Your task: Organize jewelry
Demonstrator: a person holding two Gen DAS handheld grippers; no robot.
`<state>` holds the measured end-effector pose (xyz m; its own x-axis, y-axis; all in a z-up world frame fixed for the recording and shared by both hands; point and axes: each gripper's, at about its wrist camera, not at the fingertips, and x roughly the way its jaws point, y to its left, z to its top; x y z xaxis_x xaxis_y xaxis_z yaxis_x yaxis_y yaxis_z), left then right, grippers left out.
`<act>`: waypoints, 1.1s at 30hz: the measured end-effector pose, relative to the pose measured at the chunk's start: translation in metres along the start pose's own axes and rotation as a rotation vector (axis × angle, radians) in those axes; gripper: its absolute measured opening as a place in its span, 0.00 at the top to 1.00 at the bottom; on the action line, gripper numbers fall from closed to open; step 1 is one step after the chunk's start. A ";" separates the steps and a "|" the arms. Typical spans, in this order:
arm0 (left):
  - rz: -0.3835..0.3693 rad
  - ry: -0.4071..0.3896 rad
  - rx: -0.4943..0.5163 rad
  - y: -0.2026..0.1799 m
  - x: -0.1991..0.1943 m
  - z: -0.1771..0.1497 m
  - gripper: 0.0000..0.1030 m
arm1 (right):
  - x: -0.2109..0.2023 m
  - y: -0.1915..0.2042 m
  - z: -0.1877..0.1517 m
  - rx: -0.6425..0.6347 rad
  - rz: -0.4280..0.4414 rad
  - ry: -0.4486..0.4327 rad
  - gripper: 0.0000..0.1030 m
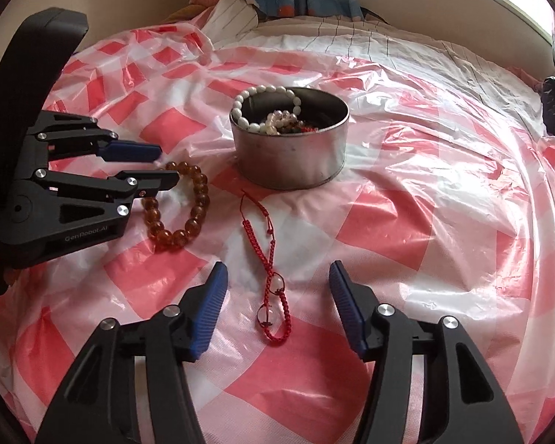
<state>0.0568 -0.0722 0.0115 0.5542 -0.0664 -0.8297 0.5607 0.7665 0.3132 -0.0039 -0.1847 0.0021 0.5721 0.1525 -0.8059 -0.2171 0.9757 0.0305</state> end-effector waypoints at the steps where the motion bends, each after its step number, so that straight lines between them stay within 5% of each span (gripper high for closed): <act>1: -0.003 0.006 0.006 -0.002 0.001 0.000 0.71 | 0.001 0.000 -0.001 -0.001 -0.001 0.008 0.59; 2: -0.031 0.015 0.006 -0.002 0.001 0.001 0.88 | 0.001 -0.001 -0.001 0.002 0.009 0.014 0.78; 4: -0.039 0.007 0.015 -0.003 -0.003 0.002 0.90 | 0.002 -0.005 -0.002 0.021 0.036 0.023 0.89; 17: -0.017 -0.094 -0.021 0.002 -0.029 0.010 0.90 | -0.023 -0.004 0.004 0.075 0.181 -0.107 0.89; 33: -0.104 -0.207 -0.116 0.019 -0.066 0.021 0.90 | -0.045 -0.015 0.013 0.113 0.124 -0.236 0.89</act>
<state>0.0435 -0.0664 0.0815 0.6184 -0.2686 -0.7385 0.5533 0.8162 0.1664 -0.0161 -0.2046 0.0454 0.7176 0.2914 -0.6326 -0.2148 0.9566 0.1970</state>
